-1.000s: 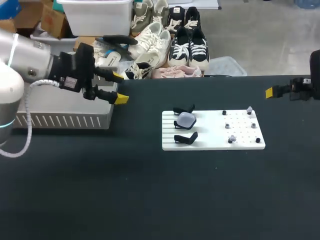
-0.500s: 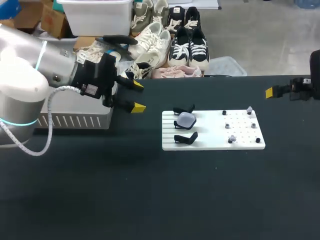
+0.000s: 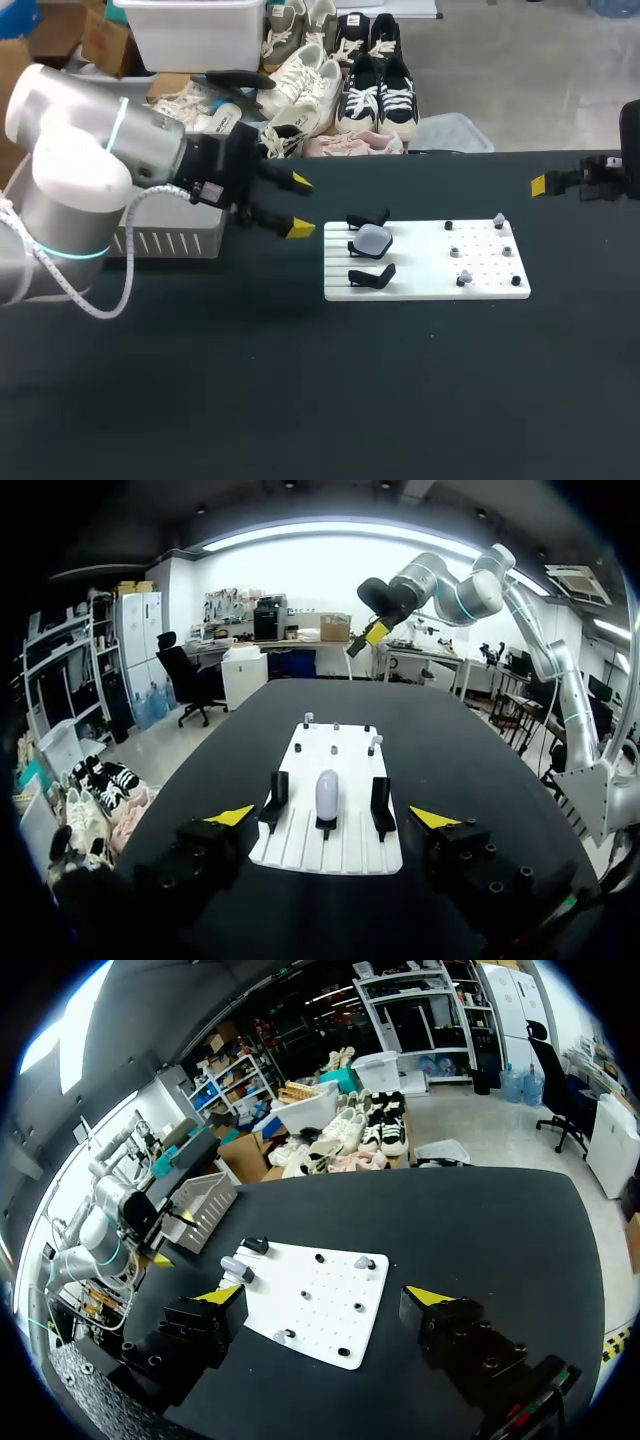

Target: Pick up each earbud case from the left stands, insert the matching earbuds, close the lid, and place the case in the box.

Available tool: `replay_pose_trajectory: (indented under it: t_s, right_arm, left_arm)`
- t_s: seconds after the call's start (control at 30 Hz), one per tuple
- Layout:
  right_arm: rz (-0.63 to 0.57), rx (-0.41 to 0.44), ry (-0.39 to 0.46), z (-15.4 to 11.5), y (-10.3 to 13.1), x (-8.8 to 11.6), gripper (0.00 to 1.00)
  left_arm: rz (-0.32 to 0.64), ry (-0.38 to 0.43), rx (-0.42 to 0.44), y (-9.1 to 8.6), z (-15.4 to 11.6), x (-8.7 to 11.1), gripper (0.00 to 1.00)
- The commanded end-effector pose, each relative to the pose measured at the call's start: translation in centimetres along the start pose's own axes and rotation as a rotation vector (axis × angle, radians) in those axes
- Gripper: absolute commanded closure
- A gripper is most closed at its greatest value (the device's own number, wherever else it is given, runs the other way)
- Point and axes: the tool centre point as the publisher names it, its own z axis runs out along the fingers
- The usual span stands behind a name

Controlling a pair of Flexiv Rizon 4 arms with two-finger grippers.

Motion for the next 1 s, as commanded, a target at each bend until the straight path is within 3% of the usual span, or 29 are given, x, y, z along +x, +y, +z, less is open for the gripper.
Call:
replay_pose_trajectory:
  t_s: [0.03,0.37,0.43,0.47,0.57,0.7,0.8,1.0]
  right_arm:
    - [0.0,0.0,0.0,0.0,0.0,0.0,0.0]
    - [0.0,0.0,0.0,0.0,0.0,0.0,0.0]
    - [0.0,0.0,0.0,0.0,0.0,0.0,0.0]
    - [0.0,0.0,0.0,0.0,0.0,0.0,0.0]
    - [0.0,0.0,0.0,0.0,0.0,0.0,0.0]
    - [0.0,0.0,0.0,0.0,0.0,0.0,0.0]
    - [0.0,0.0,0.0,0.0,0.0,0.0,0.0]
    - [0.0,0.0,0.0,0.0,0.0,0.0,0.0]
  left_arm:
    - [0.006,-0.006,0.011,0.6,1.2,0.0,0.0]
    - [0.019,-0.015,0.024,0.9,3.1,0.2,0.02]
    - [0.025,-0.015,0.026,1.0,3.4,0.4,0.28]
    - [0.026,-0.015,0.027,1.0,3.6,0.4,0.32]
    - [0.025,-0.015,0.038,0.9,4.0,0.6,0.11]
    - [0.023,-0.013,0.046,0.6,4.6,1.2,0.11]
    - [0.023,-0.01,0.05,0.4,5.1,1.6,0.0]
    - [0.03,-0.01,0.059,0.1,6.1,1.9,0.0]
